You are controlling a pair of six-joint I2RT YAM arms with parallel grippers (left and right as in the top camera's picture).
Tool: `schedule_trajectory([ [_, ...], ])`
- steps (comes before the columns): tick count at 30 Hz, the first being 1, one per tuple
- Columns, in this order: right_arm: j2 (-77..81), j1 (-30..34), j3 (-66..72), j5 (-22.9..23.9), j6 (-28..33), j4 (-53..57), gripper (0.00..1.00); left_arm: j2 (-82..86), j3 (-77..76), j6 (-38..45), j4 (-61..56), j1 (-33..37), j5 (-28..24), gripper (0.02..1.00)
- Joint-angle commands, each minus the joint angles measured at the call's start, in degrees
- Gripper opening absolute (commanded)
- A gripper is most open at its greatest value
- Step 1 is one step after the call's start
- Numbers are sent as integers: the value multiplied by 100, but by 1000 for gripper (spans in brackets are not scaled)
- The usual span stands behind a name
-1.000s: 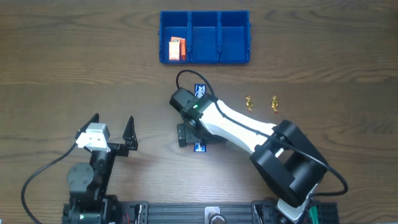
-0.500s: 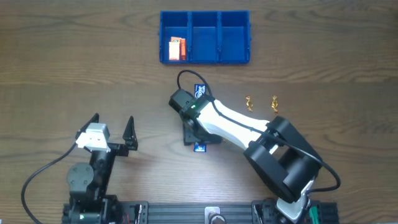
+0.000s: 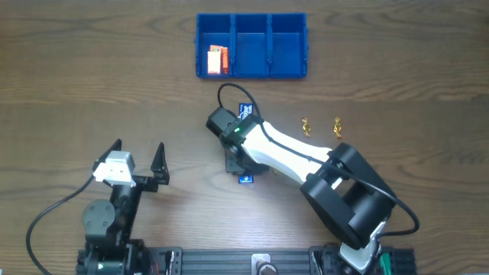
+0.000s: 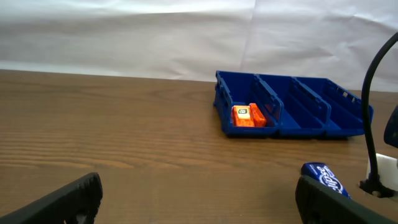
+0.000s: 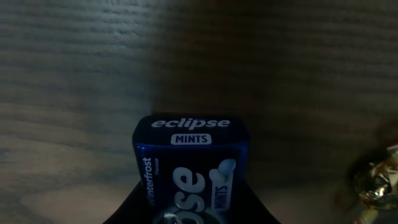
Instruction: Sort Candies Into Trays
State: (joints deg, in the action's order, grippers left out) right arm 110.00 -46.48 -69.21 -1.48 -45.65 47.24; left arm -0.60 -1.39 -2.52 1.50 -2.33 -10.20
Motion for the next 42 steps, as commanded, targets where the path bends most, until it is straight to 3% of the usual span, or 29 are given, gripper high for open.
schedule_trajectory([
  [1,-304,-7,-129,363,-15,-31,36,35,111,87,192,28,-79,998],
  [7,-999,181,-1558,1589,417,1123,36,35,111,85,192,28,-81,998],
  [10,-881,470,-2793,2052,1008,1528,36,35,111,85,192,28,-81,998],
  [17,321,1209,-4677,2096,2243,1064,34,35,111,85,192,28,-81,998],
  [20,942,1399,-5359,2090,2457,855,34,35,111,85,192,28,-81,996],
  [24,1764,1648,-6048,1963,2474,592,34,35,111,85,192,28,-81,998],
  [29,2323,1843,-6081,1746,2468,284,34,35,111,85,192,28,-81,998],
  [38,2715,1891,-6076,1751,2297,35,42,35,111,85,192,28,-81,998],
  [39,2736,1888,-6076,1753,2299,31,115,35,111,85,192,28,-81,996],
  [40,2741,1886,-6076,1751,2299,31,297,35,111,85,192,28,-81,998],
  [41,2745,1886,-6076,1751,2299,35,542,35,111,85,192,28,-81,996],
  [42,2745,1886,-6076,1749,2297,37,636,35,111,85,192,28,-81,996],
])
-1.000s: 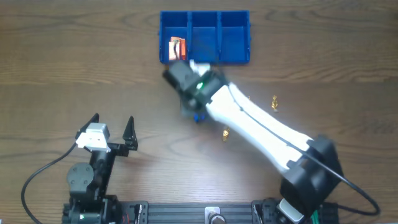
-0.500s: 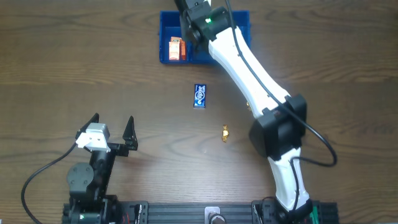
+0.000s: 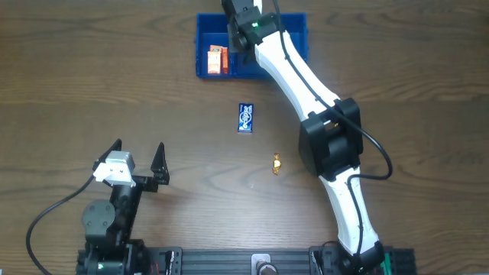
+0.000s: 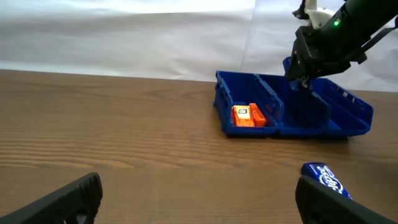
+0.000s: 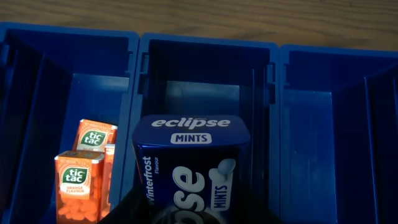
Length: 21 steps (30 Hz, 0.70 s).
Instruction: Sort Candies Into Trays
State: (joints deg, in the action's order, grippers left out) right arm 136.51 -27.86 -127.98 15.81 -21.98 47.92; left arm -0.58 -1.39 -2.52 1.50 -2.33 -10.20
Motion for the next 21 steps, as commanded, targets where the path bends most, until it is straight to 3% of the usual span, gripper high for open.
schedule_trajectory([
  [1,94,22,-199,22,-70,-33,730,33,111,85,192,28,-81,998],
  [5,94,0,-201,22,-66,-76,930,33,111,85,192,28,-79,996],
  [8,26,-28,-205,13,-72,35,991,33,111,85,192,28,-81,998],
  [16,-1130,-358,-212,-136,-675,1980,998,33,111,85,192,28,-79,998],
  [21,-1241,-750,-9,-929,-682,2852,998,33,111,85,192,28,-81,998],
])
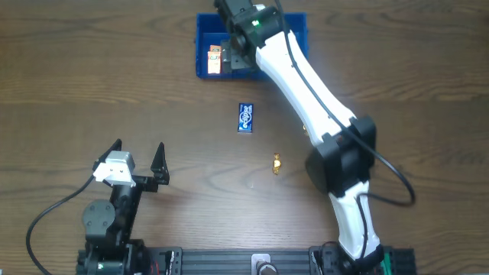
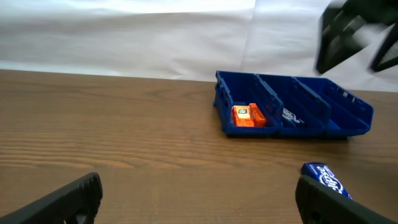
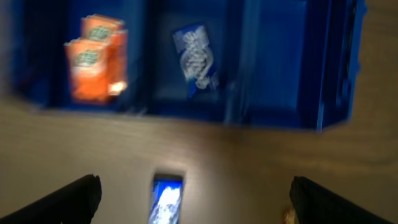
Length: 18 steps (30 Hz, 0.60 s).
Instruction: Sort Candies Into Trays
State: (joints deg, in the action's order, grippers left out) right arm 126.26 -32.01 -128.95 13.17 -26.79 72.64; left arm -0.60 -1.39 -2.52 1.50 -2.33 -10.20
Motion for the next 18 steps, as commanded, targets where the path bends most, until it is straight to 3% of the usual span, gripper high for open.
schedule_trajectory([
  [1,-216,-376,291,-708,-264,382,998,35,111,85,192,28,-81,998],
  [5,-216,-400,1261,-710,-769,9,998,35,111,85,192,28,-79,998],
  [10,-201,-466,2498,-828,-778,-1038,998,35,111,85,192,28,-81,998],
  [18,107,-424,2769,-835,-776,-1419,982,35,111,85,192,28,-79,998],
])
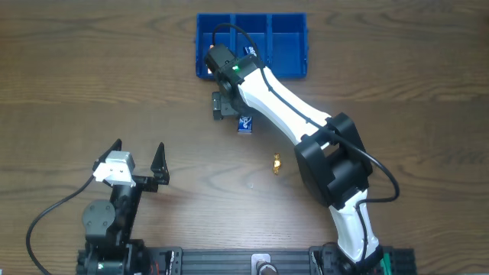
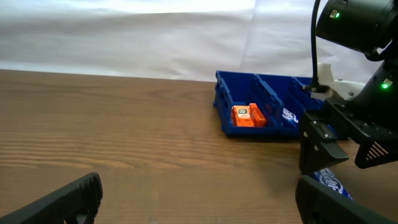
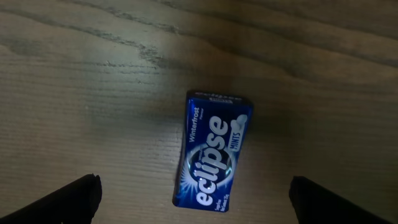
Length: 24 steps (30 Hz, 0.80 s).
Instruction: Sort Candies Into Trays
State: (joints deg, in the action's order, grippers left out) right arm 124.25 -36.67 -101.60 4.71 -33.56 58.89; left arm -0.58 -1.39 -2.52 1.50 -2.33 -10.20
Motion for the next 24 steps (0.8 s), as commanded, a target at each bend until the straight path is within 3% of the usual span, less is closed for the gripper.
schedule_trajectory([
  [1,365,42,35,9,-101,-59,980,33,111,85,192,28,-81,996],
  [10,717,138,35,-103,-315,-162,934,33,111,85,192,28,-81,998],
  [21,728,203,35,-188,-315,-155,411,33,111,85,192,28,-81,998],
  [24,728,201,35,-186,-382,-120,347,33,111,85,192,28,-81,996],
])
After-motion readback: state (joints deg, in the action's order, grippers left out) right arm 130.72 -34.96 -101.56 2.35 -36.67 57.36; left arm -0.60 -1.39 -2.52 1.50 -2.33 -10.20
